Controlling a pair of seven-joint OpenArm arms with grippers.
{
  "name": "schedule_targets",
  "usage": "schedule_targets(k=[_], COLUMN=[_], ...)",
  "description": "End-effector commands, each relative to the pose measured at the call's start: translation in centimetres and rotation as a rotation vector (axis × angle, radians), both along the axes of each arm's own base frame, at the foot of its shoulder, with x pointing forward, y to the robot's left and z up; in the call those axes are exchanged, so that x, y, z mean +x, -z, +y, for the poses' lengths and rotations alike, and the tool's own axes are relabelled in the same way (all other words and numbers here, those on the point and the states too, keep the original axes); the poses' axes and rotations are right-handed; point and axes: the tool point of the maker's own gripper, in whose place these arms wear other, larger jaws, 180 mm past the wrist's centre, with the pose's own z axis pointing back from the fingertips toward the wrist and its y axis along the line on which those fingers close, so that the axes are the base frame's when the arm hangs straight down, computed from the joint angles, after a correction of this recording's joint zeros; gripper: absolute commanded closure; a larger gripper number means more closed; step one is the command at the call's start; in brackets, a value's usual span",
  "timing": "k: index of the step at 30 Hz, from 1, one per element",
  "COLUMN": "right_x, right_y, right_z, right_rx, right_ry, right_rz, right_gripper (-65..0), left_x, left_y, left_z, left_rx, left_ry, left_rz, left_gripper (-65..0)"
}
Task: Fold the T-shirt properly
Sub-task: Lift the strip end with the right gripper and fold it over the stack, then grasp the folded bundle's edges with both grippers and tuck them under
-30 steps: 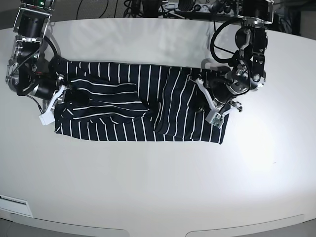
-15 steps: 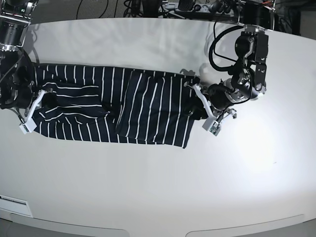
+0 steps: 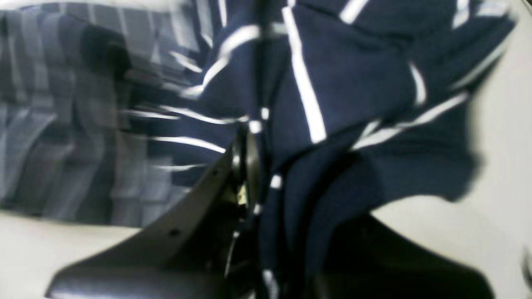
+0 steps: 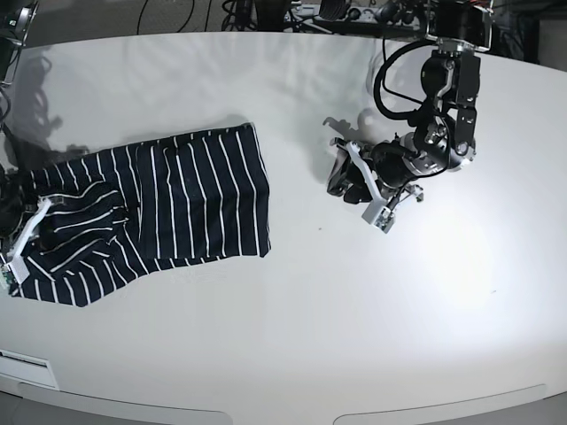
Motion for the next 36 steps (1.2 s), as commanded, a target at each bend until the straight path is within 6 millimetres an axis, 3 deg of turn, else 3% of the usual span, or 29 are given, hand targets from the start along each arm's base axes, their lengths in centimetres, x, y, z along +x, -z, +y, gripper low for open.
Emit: schedule_targets(k=[1, 6, 15, 24, 30, 31, 34, 35, 36], right_x=[0.7, 0.1, -0.3, -1.3, -3.6, -4.0, -5.9, -6.5, -7.0], right_y=[-2.1, -3.3, -2.0, -1.0, 0.8, 1.0, 2.2, 2.5, 2.6], right_z=[0.8, 7.6, 15.4, 20.2, 23.9, 24.7, 27.3, 28.1, 28.9], right_rx=[0.026, 0.311, 0.558, 0.675, 0.687, 0.688, 0.659, 0.652, 0.651], right_ry=[-0.040, -0.228, -0.308, -0.351, -0.459, -0.482, -0.589, -0.623, -0.651], right_rz=[-0.069, -0.135, -0.178, -0.142, -0.063, -0.045, 0.040, 0.065, 0.079], right_gripper=[0.0, 0.0, 0.0, 0.0, -0.4, -6.9, -35.6, -41.1, -42.2], left_x=[0.8, 0.2, 0.1, 0.1, 0.2, 0.2, 0.1, 0.1, 0.1], left_y=[-1.3, -0.8, -1.0, -1.0, -1.2, -1.3, -1.3, -1.3, -1.3], left_z=[-0.3, -0.3, -0.6, -0.5, -0.6, -0.7, -0.7, -0.7, -0.7], left_rx=[-0.028, -0.028, -0.058, -0.054, -0.065, -0.072, -0.074, -0.074, -0.074], left_ry=[-0.002, -0.002, 0.000, 0.000, 0.001, 0.001, 0.001, 0.001, 0.001], left_rz=[-0.046, -0.030, -0.023, -0.024, -0.025, -0.025, -0.024, -0.024, -0.024], left_gripper=[-21.2, -21.2, -21.2, -21.2, -21.2, -21.2, -21.2, -21.2, -21.2])
